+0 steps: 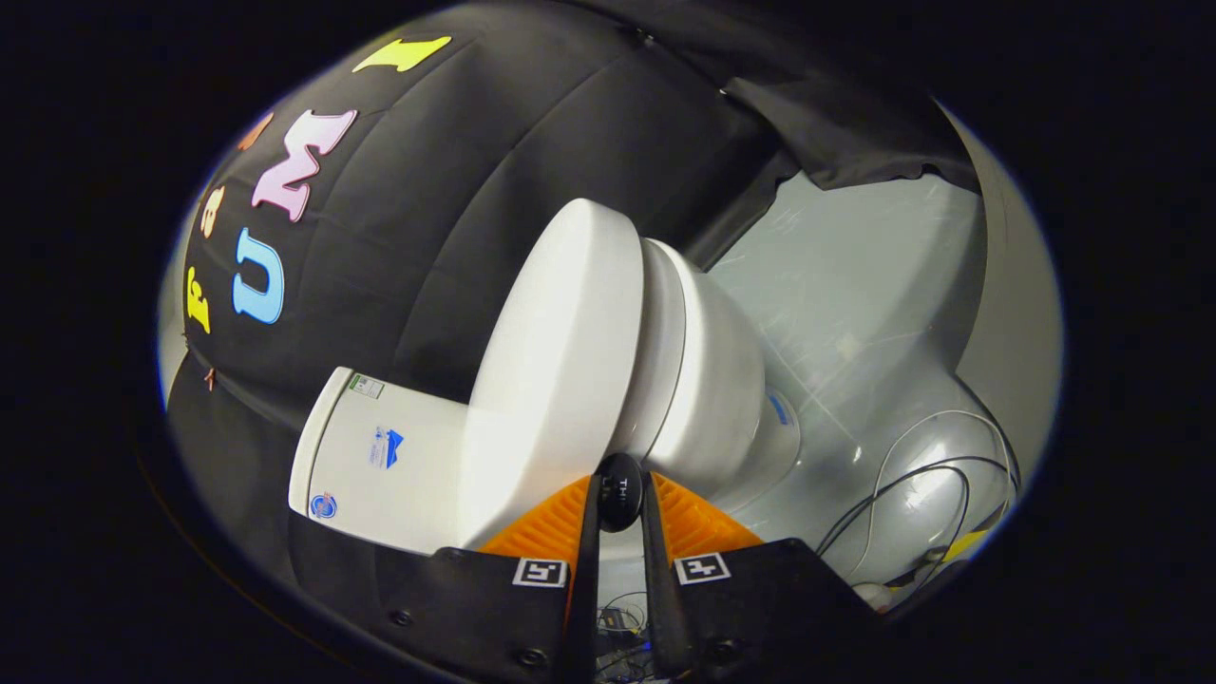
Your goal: Open the toilet lid.
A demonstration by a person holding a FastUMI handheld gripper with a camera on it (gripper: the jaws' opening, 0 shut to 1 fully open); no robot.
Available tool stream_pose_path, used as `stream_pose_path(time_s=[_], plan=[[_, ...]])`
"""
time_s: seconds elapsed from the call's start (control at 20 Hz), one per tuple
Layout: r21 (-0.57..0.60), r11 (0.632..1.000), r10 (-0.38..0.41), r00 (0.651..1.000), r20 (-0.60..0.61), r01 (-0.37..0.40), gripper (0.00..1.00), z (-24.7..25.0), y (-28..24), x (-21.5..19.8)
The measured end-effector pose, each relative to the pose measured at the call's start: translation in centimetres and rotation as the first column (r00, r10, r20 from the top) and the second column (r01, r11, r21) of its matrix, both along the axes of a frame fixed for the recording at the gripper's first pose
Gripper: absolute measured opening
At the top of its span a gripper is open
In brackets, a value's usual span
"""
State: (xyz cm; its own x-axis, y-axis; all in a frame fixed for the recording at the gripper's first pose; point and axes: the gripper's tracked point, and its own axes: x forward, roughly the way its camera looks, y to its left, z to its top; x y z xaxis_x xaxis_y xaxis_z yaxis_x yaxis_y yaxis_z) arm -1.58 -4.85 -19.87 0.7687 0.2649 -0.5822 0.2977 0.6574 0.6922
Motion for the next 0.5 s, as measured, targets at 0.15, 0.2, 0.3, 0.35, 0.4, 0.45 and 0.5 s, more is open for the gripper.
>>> stream_pose_path(time_s=[0.15, 0.2, 0.3, 0.35, 0.4, 0.45, 0.5], plan=[[0.024, 1.0, 0.001, 1.0, -0.009, -0.001, 0.27, -0.1, 0.3, 0.0], [0.02, 1.0, 0.008, 1.0, -0.009, -0.008, 0.27, -0.2, 0.4, -0.1], [0.017, 1.0, 0.009, 1.0, -0.016, -0.009, 0.27, 0.0, 0.3, 0.0], [0.026, 1.0, -0.001, 1.0, -0.001, 0.001, 0.19, 0.8, 0.0, -0.7], [0.039, 0.999, -0.021, 1.0, -0.012, 0.021, 0.12, 0.2, -0.7, 0.9], [0.044, 0.999, -0.02, 1.0, -0.017, 0.021, 0.12, -0.5, -0.4, 1.0], [0.048, 0.999, -0.014, 1.0, -0.014, 0.015, 0.12, 0.0, 0.0, 0.3]])
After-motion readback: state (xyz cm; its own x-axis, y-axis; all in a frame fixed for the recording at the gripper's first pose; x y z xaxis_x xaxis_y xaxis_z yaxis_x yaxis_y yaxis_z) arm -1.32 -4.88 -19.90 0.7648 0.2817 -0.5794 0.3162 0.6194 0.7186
